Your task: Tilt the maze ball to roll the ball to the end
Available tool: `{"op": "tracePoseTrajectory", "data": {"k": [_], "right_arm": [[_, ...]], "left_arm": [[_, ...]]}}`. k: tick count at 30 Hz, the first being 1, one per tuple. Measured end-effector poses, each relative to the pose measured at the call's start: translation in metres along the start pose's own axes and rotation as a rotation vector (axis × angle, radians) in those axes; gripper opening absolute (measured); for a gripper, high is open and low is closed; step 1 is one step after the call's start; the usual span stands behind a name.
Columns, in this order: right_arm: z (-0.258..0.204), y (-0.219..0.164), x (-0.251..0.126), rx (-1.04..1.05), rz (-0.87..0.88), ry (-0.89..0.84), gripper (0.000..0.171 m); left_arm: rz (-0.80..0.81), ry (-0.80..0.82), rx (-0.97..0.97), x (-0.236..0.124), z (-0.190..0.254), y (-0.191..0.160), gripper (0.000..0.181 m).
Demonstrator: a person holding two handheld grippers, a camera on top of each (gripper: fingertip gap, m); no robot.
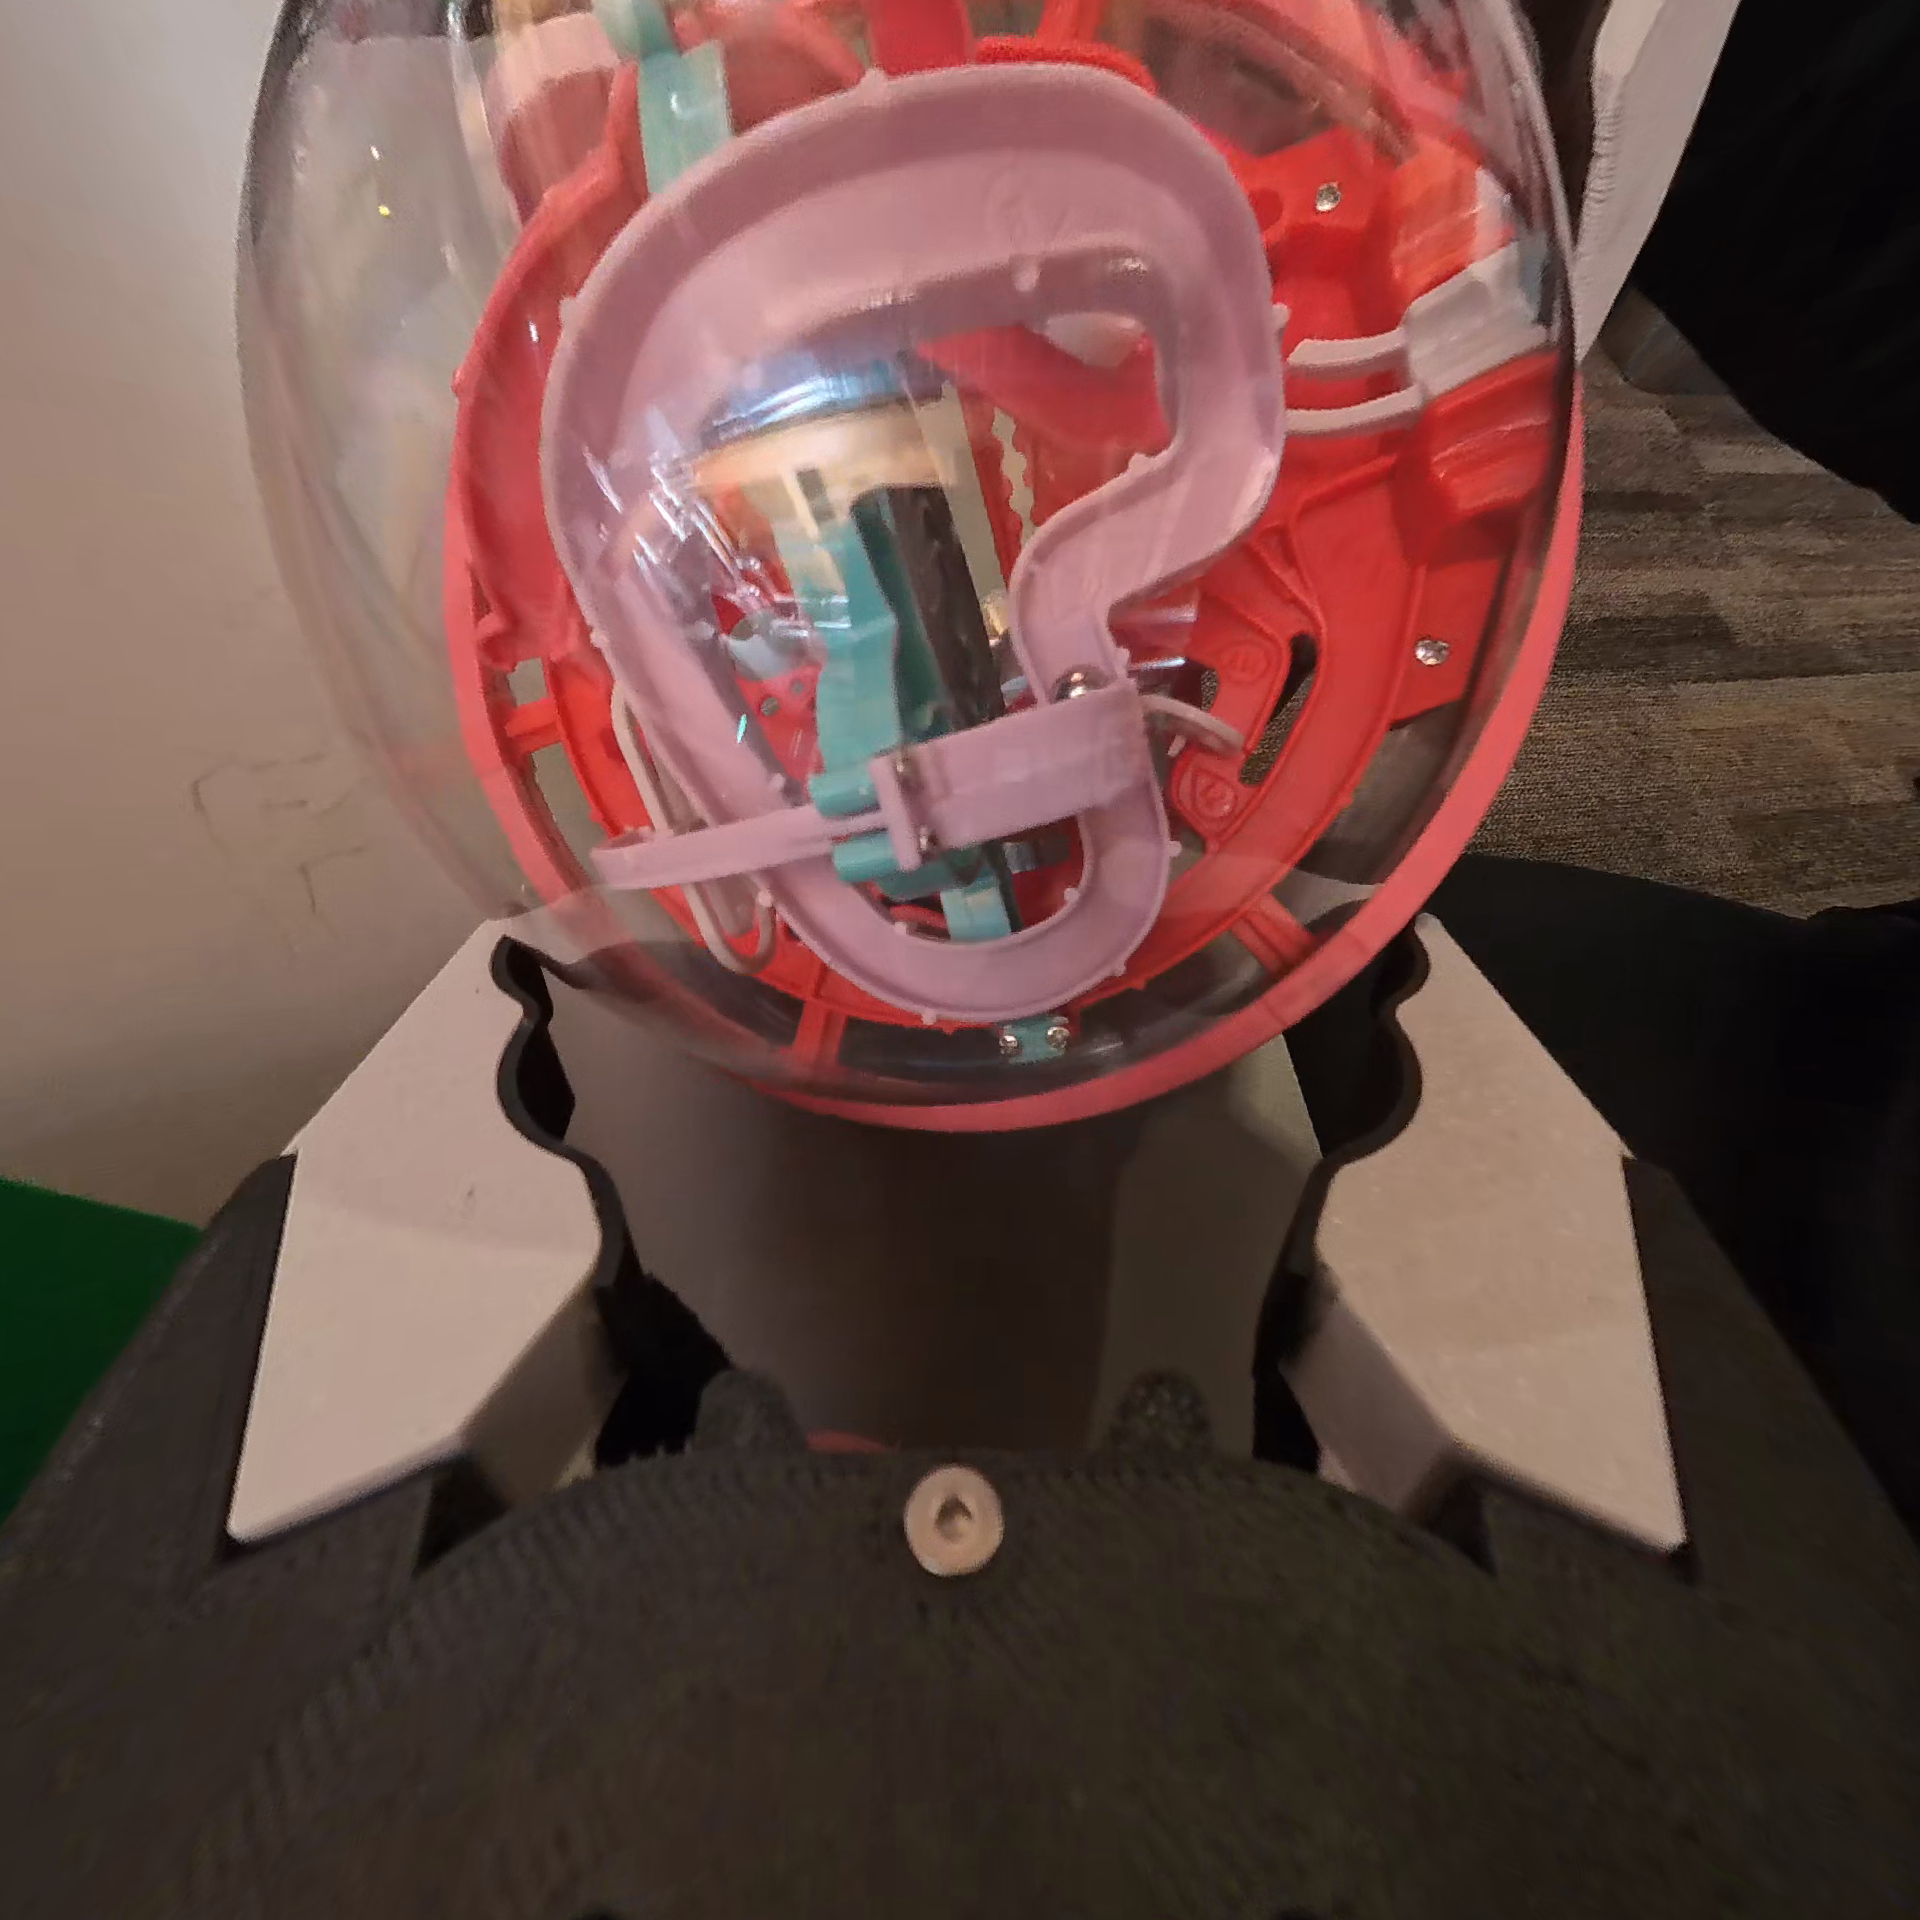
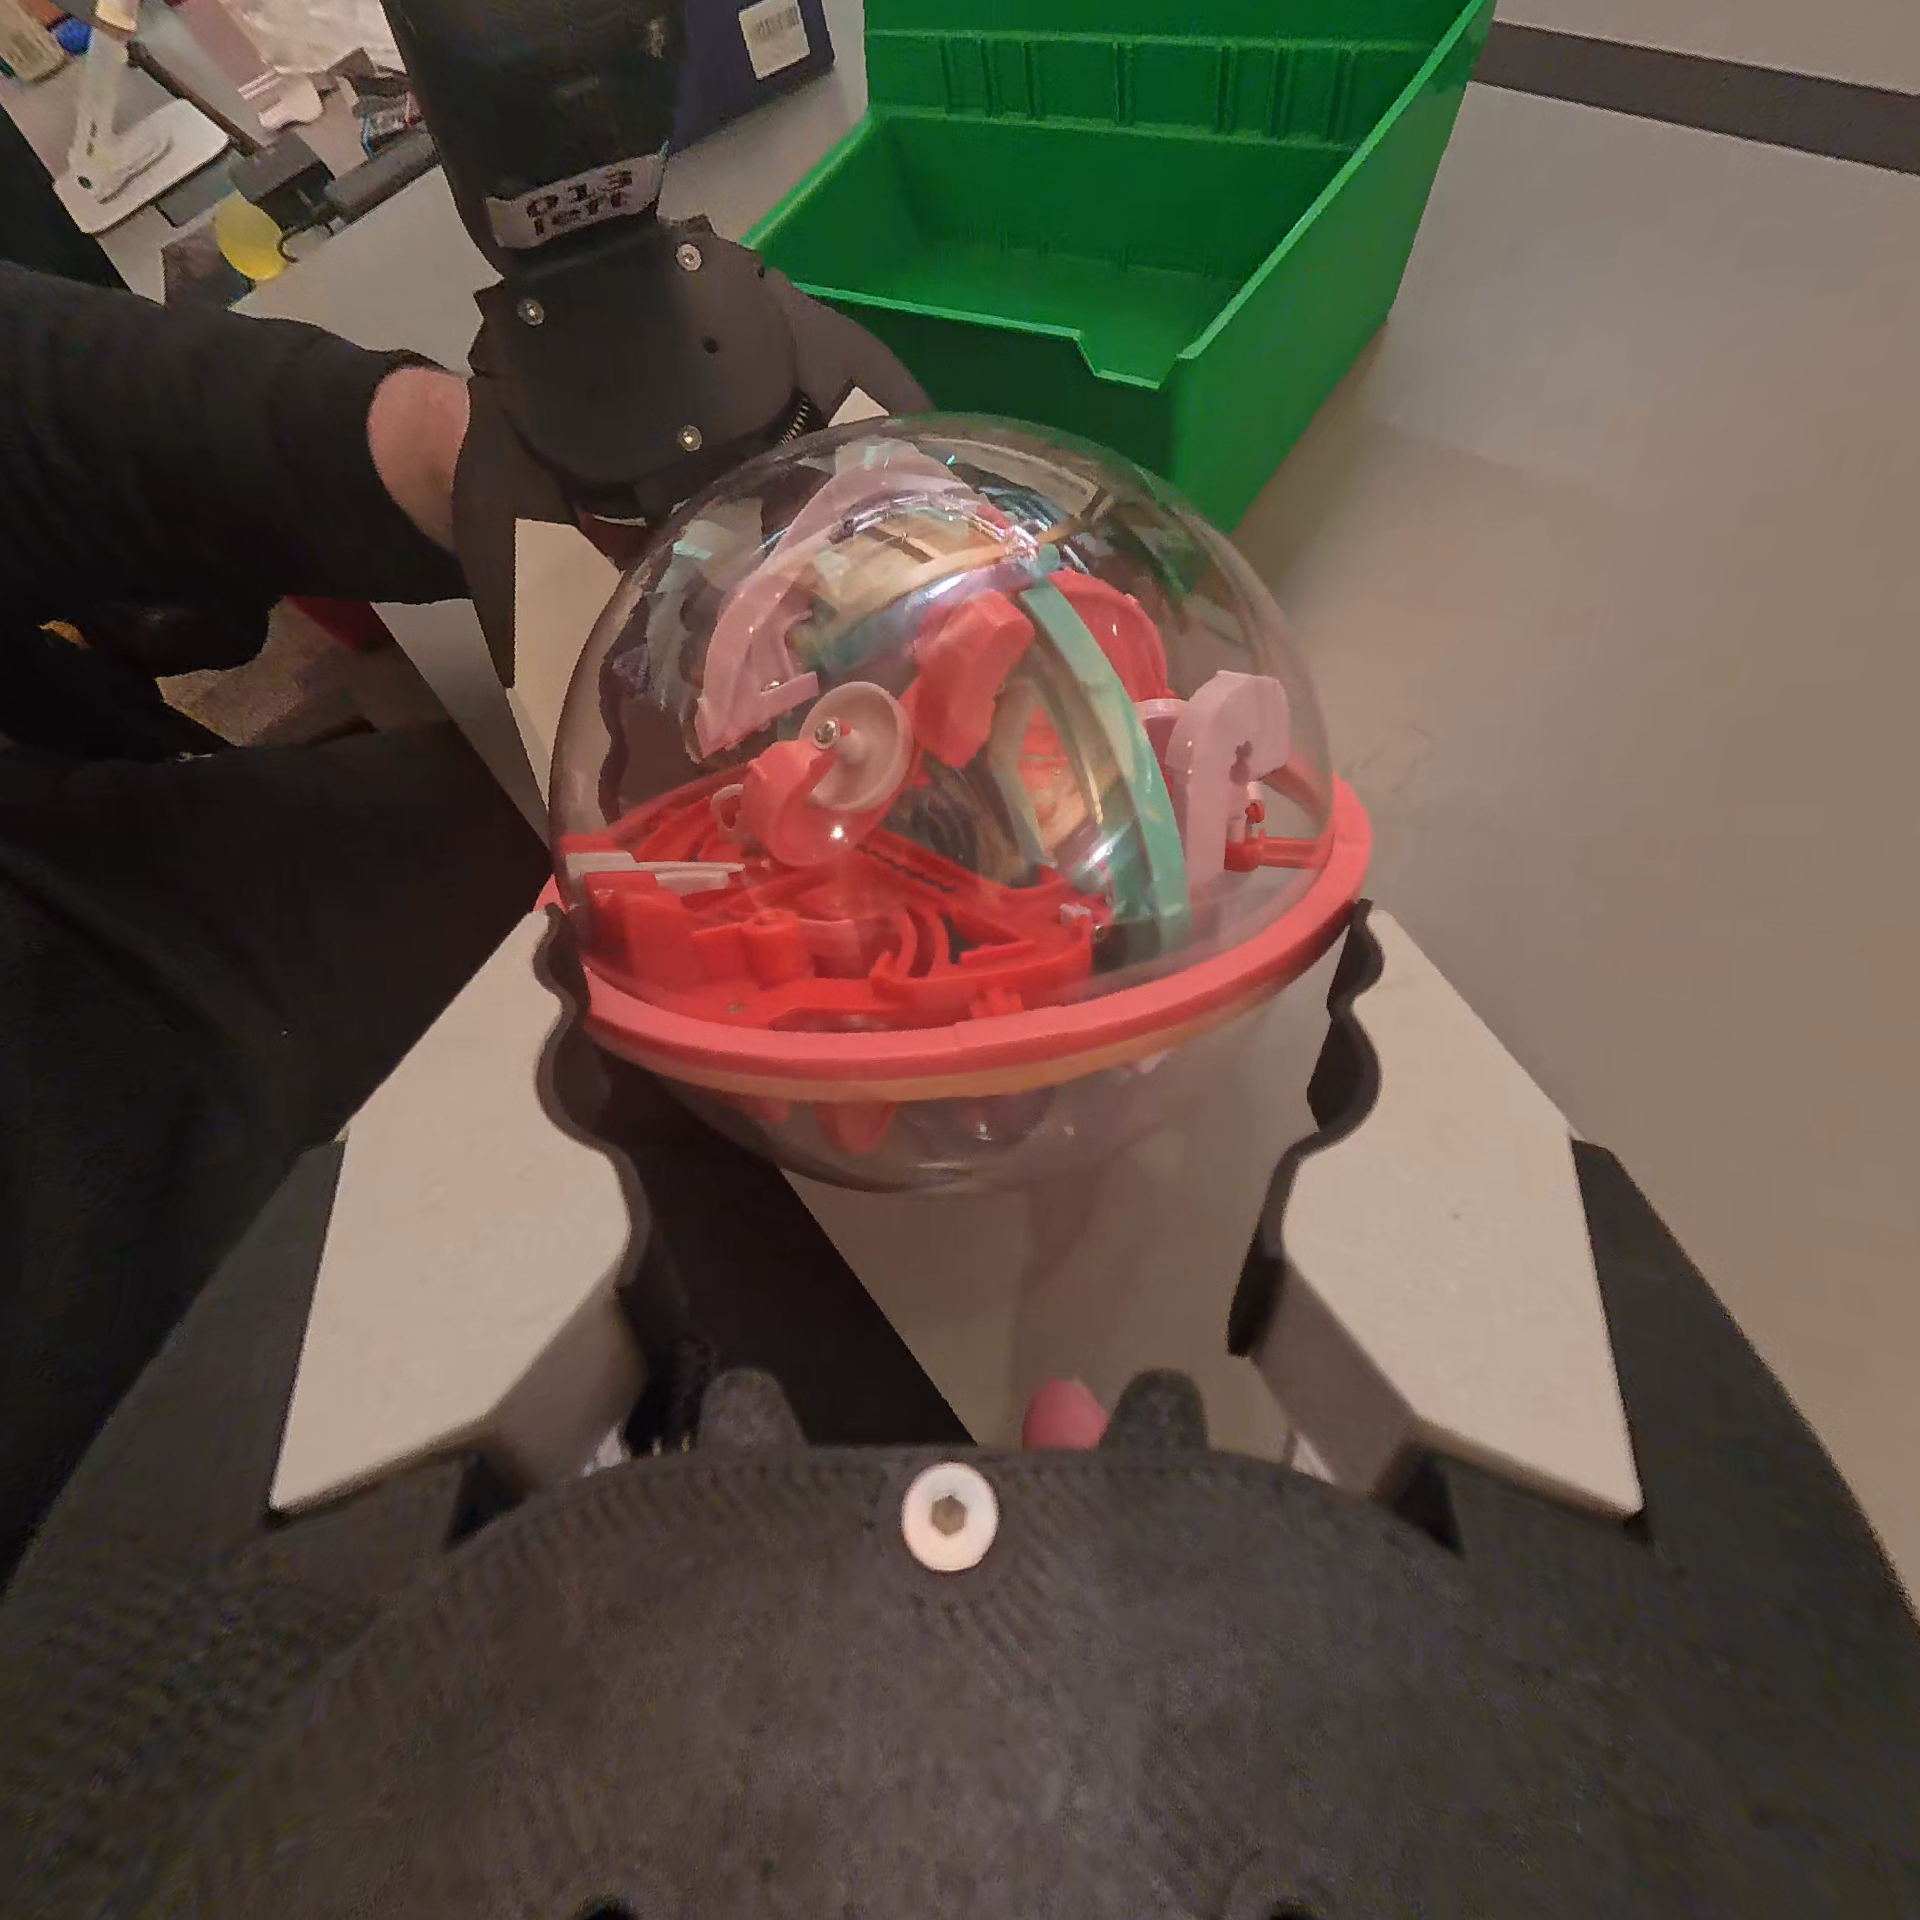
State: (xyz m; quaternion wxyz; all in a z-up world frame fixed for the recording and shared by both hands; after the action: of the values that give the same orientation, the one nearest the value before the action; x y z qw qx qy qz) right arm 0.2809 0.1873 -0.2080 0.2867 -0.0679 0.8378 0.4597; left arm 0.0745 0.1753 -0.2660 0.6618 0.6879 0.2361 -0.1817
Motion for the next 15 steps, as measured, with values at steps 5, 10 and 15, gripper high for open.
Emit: {"op": "tracePoseTrajectory", "data": {"k": [5,10,15], "right_arm": [[-0.0004,-0.0001,0.0001,-0.002,0.011,-0.001,0.139],[-0.0008,0.0024,-0.0003,0.001,0.014,-0.001,0.139],[-0.0014,0.0055,-0.0003,-0.004,0.008,-0.004,0.139]], "left_arm": [[-0.005,0.0,-0.002,0.0009,0.0003,-0.0003,0.15],[-0.011,-0.006,-0.012,0.0034,0.0007,-0.0008,0.15],[-0.015,-0.013,-0.023,0.0066,0.0013,-0.0019,0.149]]}}
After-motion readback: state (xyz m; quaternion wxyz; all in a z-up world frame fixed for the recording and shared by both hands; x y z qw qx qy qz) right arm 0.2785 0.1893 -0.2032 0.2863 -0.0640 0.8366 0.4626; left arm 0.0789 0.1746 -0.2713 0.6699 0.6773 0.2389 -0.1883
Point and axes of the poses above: each gripper's, where its closed fingertips meet, x out along the fingers, y out of its top, z = x × y across the jaws, the point moved 10 cm from there along -x, back along the fingers, and after that the axes turned 15 degrees about x, right-handed, at the moved point
